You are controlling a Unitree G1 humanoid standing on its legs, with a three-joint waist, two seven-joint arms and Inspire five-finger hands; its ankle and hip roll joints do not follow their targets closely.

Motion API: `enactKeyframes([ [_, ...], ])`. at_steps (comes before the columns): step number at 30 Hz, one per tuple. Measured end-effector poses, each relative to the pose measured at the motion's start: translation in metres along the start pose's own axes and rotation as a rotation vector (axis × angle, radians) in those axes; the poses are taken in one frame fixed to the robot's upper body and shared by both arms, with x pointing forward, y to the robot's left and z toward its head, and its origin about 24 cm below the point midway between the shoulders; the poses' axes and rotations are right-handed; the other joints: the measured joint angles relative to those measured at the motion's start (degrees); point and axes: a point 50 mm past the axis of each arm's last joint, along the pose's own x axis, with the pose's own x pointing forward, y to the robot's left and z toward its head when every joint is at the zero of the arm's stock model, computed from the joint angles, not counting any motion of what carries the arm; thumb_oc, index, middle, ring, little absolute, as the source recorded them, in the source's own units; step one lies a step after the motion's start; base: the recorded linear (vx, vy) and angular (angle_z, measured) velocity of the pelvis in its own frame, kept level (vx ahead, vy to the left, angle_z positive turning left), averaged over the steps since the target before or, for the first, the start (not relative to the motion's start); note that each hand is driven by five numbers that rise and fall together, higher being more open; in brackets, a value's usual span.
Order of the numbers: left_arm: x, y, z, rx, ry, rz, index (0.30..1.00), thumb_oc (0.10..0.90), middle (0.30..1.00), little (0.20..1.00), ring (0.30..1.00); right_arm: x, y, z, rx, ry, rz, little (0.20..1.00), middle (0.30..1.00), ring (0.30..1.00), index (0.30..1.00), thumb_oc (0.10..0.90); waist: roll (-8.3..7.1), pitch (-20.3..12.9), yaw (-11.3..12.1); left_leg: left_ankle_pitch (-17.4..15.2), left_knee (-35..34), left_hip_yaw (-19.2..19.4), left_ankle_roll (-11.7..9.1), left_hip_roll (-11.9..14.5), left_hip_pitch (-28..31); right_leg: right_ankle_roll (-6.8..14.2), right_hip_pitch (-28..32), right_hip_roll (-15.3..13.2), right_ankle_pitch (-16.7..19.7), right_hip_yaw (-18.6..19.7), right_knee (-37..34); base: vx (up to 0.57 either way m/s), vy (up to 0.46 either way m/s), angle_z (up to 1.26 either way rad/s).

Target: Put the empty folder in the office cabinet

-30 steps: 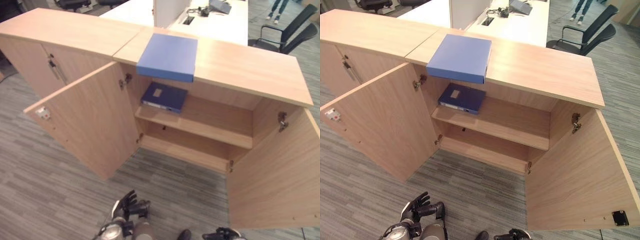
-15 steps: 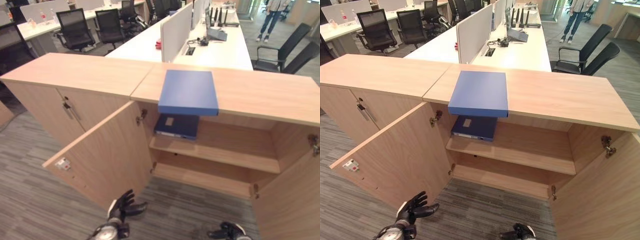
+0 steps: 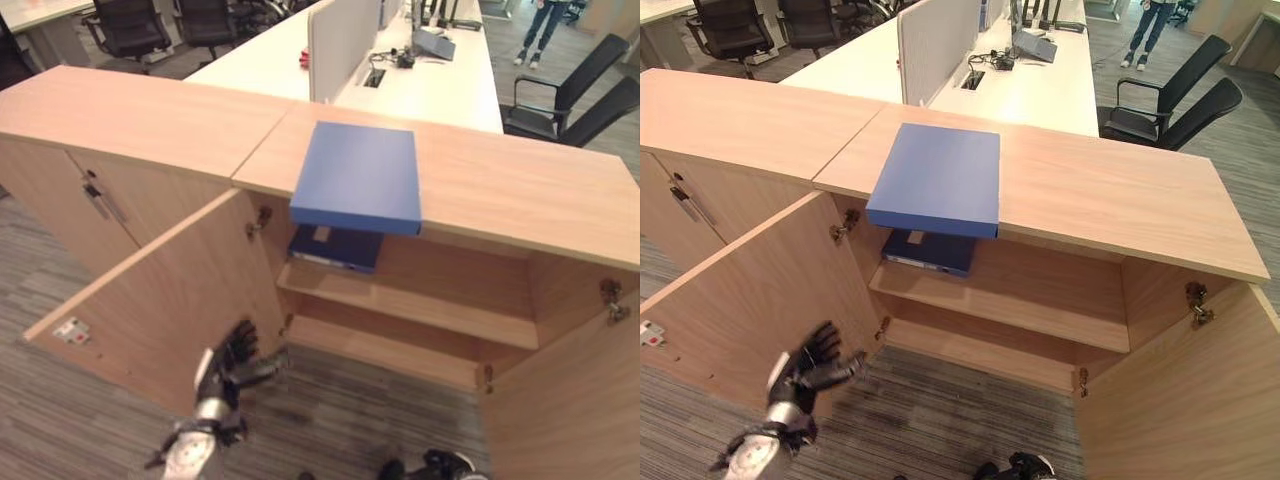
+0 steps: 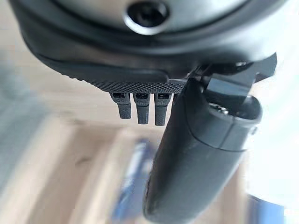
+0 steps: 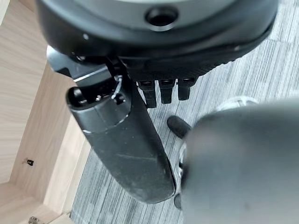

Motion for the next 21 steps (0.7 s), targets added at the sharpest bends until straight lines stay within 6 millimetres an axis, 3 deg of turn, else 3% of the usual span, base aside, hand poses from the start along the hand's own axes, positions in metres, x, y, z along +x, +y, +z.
enactKeyframes([
  [4,0.015,0.034,0.048,0.393,-0.291,0.335,0.9,0.8,0.9,0.9,0.9,0.0,0.003,0.001,-0.002,-0.025,-0.028,0.9,0.9,0.9,0.9,0.8,-0.07,0.4,0.7,-0.4,0.0,-0.1,-1.5,1.8,1.6,-0.9,1.5,1.8,-1.1,-0.2,0.1,0.05,-0.076,-0.01],
  [7,0.023,0.043,0.076,0.499,-0.445,0.511,0.9,0.8,0.9,0.9,0.9,0.0,0.003,0.005,-0.013,-0.045,-0.044,0.9,0.9,0.9,0.9,0.8,-0.18,0.5,0.8,-0.5,0.0,-0.2,-1.8,2.2,1.9,-0.8,1.6,2.2,-1.8,-0.3,0.1,0.04,-0.057,0.02],
  [9,0.028,0.04,0.093,0.565,-0.537,0.544,0.9,0.8,0.9,0.9,0.9,0.0,0.007,0.005,-0.02,-0.045,-0.037,0.9,0.9,0.9,0.9,0.8,-0.42,0.5,1.1,-0.4,0.0,0.0,-1.9,2.2,1.9,-0.8,1.6,2.3,-1.8,-0.2,0.1,0.03,-0.014,-0.02],
  [11,0.032,0.029,0.117,0.722,-0.688,0.507,0.9,0.8,0.9,0.9,0.9,0.002,0.012,0.01,-0.03,-0.049,-0.028,0.9,0.9,0.9,0.9,0.8,-0.35,0.5,0.9,-0.4,0.0,0.3,-2.0,2.2,2.1,-0.8,1.7,2.2,-1.8,0.1,0.1,0.03,-0.013,-0.08],
  [14,0.029,0.01,0.135,0.854,-0.858,0.429,0.9,0.8,0.9,0.9,0.9,0.002,0.015,0.008,-0.034,-0.04,-0.022,0.9,0.9,0.9,0.9,0.8,0.28,0.7,0.5,-0.6,0.0,0.6,-2.0,2.1,3.1,-0.8,2.4,2.2,-1.8,0.5,0.1,0.03,0.0,-0.07],
  [21,0.018,-0.021,0.154,1.007,-1.089,0.279,0.9,0.8,0.9,0.9,0.9,0.002,0.011,-0.003,-0.043,0.003,-0.031,0.9,0.9,0.9,0.9,0.8,1.54,0.6,-0.4,-0.7,0.0,1.0,-2.1,2.1,3.8,-0.9,2.9,2.3,-1.7,1.1,0.1,0.01,0.002,-0.03],
])
